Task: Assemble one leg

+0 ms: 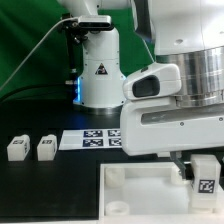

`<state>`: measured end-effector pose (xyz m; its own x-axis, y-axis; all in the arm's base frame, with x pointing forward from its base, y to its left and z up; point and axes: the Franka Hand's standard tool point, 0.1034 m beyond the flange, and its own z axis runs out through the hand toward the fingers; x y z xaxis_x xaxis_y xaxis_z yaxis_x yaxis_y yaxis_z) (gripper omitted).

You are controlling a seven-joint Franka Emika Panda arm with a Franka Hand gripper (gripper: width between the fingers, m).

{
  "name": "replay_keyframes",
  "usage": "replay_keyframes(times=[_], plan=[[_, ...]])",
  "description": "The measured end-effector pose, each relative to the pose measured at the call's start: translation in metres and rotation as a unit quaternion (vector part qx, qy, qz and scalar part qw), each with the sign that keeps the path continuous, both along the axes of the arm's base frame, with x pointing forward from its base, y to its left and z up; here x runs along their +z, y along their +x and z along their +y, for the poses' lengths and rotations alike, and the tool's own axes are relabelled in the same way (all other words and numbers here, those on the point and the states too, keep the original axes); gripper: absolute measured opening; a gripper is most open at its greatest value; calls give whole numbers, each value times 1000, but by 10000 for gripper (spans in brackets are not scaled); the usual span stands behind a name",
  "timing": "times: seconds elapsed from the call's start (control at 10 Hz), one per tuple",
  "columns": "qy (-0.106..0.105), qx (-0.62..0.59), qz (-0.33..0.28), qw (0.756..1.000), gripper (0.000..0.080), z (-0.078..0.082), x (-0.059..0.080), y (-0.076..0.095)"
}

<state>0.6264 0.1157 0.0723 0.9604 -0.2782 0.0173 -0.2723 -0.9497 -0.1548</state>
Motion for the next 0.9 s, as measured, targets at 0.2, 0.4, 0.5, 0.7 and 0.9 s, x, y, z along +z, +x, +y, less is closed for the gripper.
replay_keyframes(times=[0.2, 0.4, 0.5, 0.7, 0.9], plan=[[8, -95, 14, 995, 300, -1, 0, 0], [15, -281, 32, 959, 300, -1, -1, 0], [25, -383, 45, 922, 300, 0, -2, -1], [62, -537, 70, 839, 300, 1, -3, -1], [72, -565, 75, 818, 300, 1, -3, -1]])
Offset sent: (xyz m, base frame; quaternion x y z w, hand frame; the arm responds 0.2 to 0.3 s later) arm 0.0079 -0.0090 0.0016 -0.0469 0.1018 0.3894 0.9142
